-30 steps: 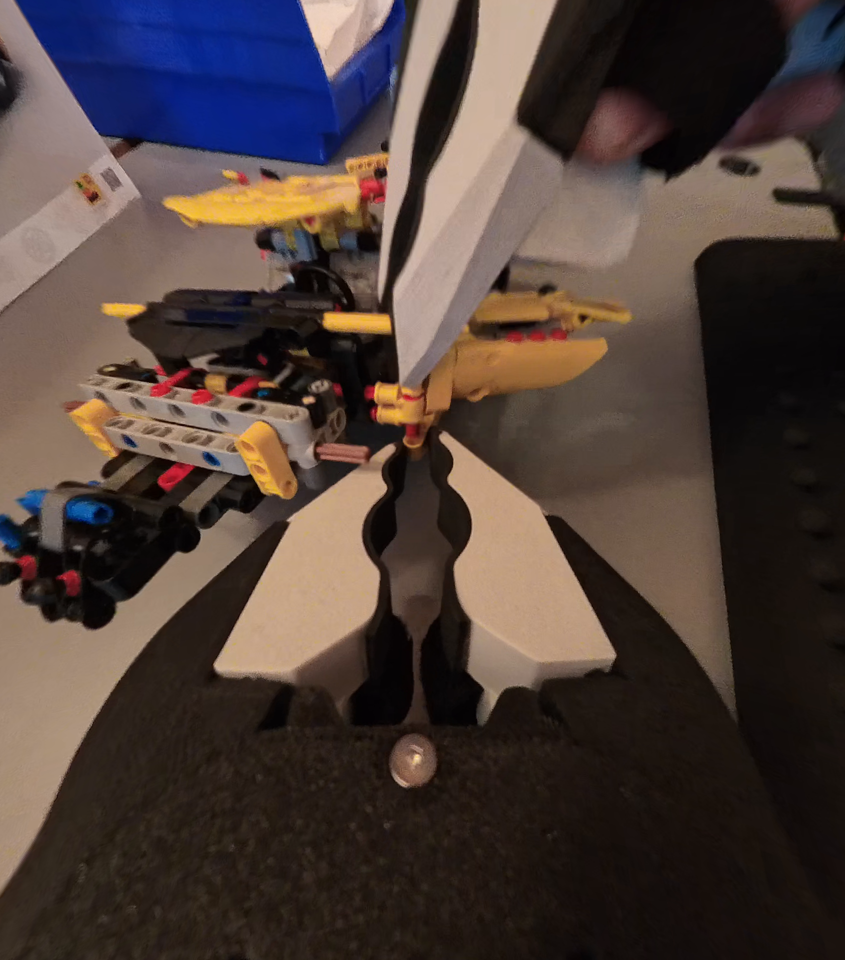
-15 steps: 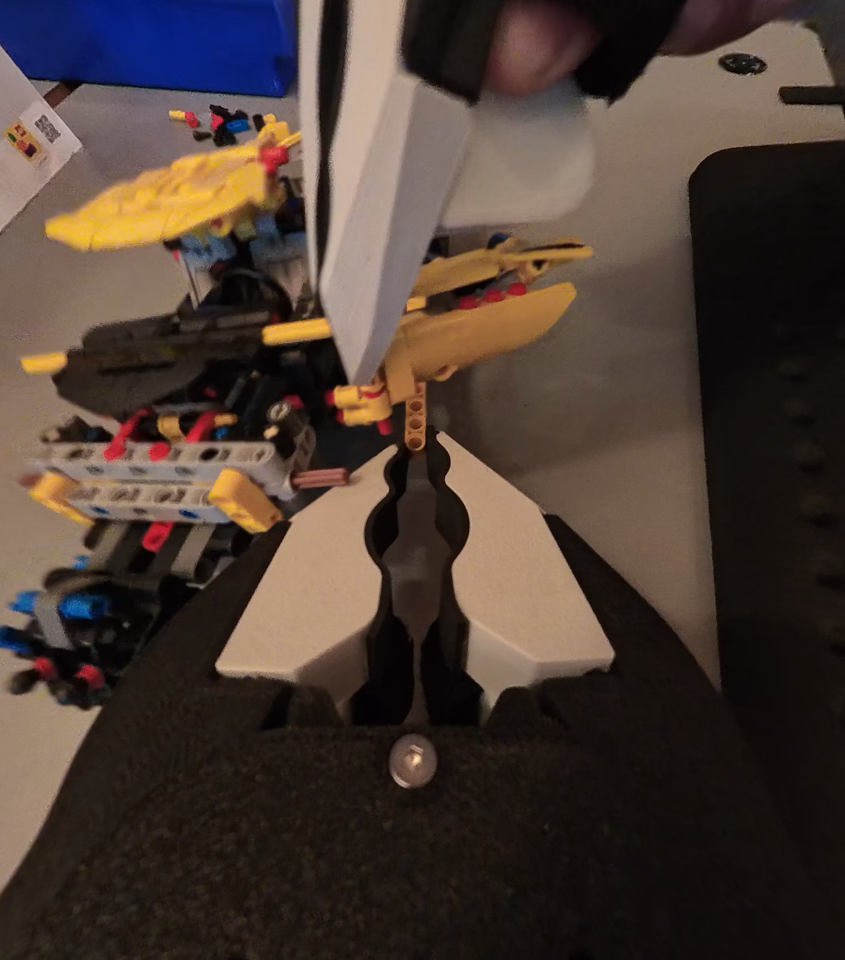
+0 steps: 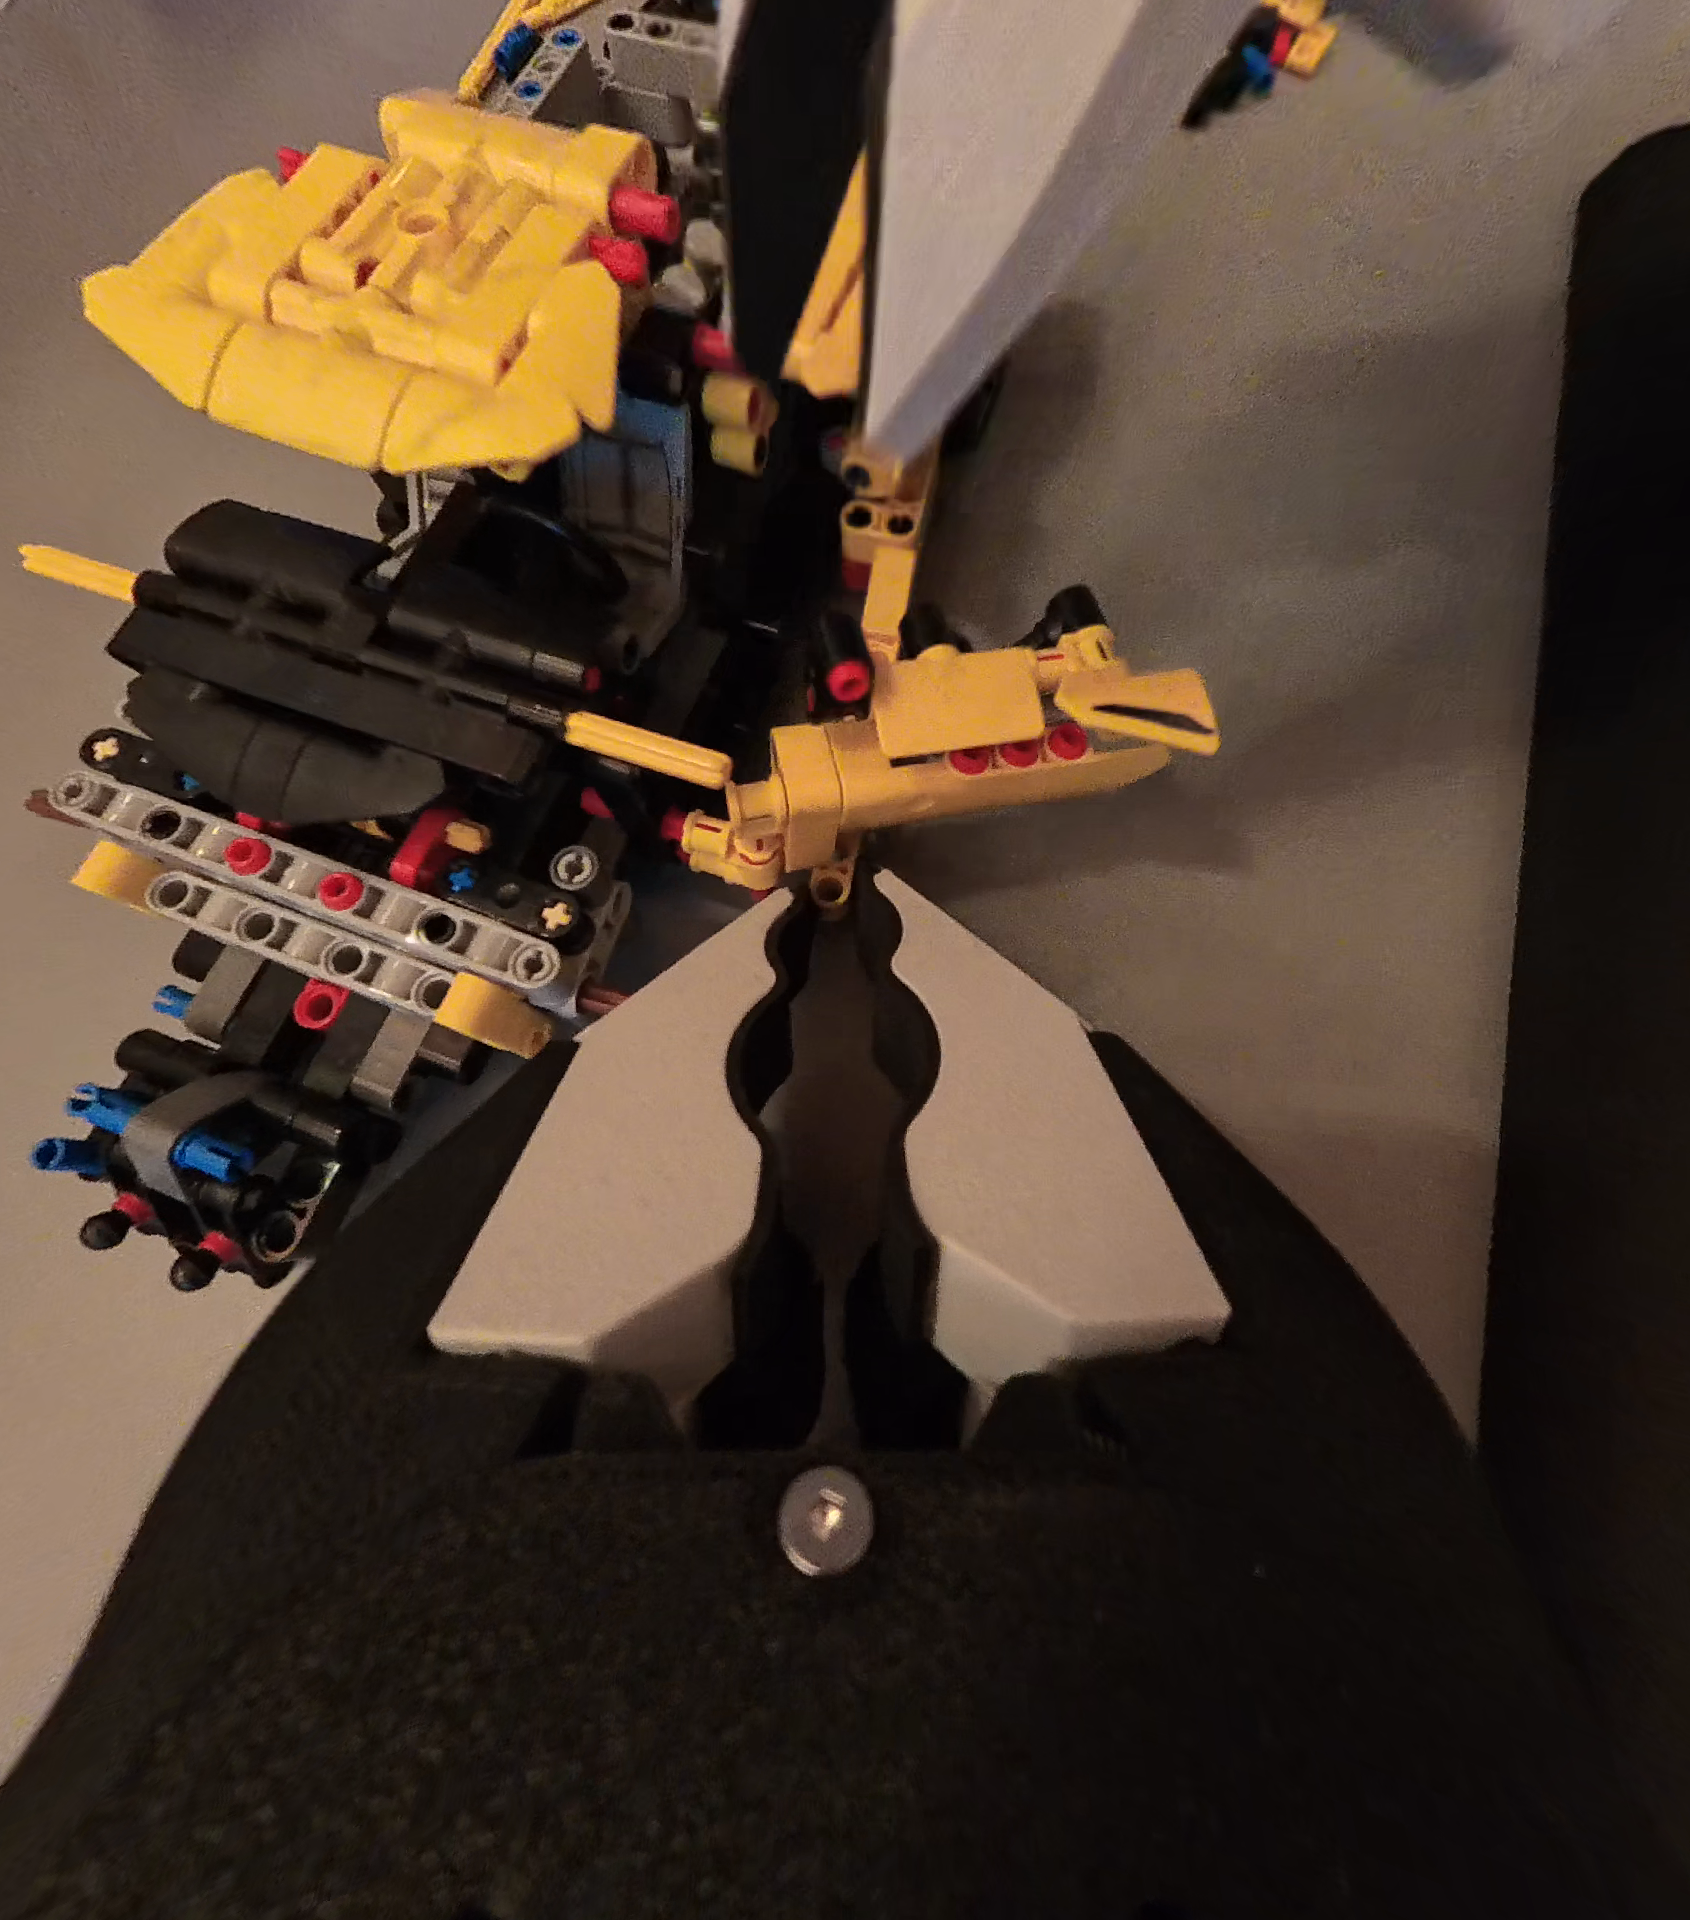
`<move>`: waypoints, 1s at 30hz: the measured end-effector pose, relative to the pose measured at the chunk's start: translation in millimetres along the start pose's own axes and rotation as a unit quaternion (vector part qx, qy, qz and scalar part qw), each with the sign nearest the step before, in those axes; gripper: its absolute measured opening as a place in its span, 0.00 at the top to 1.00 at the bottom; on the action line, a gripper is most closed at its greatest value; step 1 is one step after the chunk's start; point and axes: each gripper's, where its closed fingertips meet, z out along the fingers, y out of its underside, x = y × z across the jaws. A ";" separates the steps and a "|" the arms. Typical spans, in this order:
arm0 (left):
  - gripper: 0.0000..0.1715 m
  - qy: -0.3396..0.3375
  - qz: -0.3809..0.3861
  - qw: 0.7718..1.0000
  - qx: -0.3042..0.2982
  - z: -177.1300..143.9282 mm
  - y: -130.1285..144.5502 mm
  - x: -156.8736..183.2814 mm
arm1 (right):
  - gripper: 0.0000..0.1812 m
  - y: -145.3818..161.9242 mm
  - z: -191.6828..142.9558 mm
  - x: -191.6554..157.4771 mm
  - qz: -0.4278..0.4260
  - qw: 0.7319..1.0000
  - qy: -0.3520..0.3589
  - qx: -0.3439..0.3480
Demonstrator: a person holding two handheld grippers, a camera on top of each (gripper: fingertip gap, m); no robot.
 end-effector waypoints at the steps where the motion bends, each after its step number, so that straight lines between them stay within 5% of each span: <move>1: 0.95 -0.001 0.001 1.000 -0.001 0.1 0.3 0.0 | 0.86 3.4 -2.1 1.7 0.004 1.000 0.001 0.001; 9: 0.90 0.006 0.034 0.999 0.012 -22.0 12.0 4.0 | 0.83 4.2 43.7 -9.9 -0.031 0.993 0.106 -0.029; 12: 0.89 0.019 0.028 0.998 0.046 -39.3 -1.6 -1.0 | 0.81 17.9 53.1 -2.4 -0.024 0.987 0.124 -0.099; 17: 0.87 -0.005 0.049 0.994 0.094 -41.8 -15.6 -11.5 | 0.96 17.2 62.0 1.6 -0.028 0.987 0.119 -0.103; 30: 0.90 -0.017 0.116 0.984 0.134 -20.9 -35.0 1.6 | 0.98 15.9 38.6 -3.6 0.041 0.996 0.029 -0.076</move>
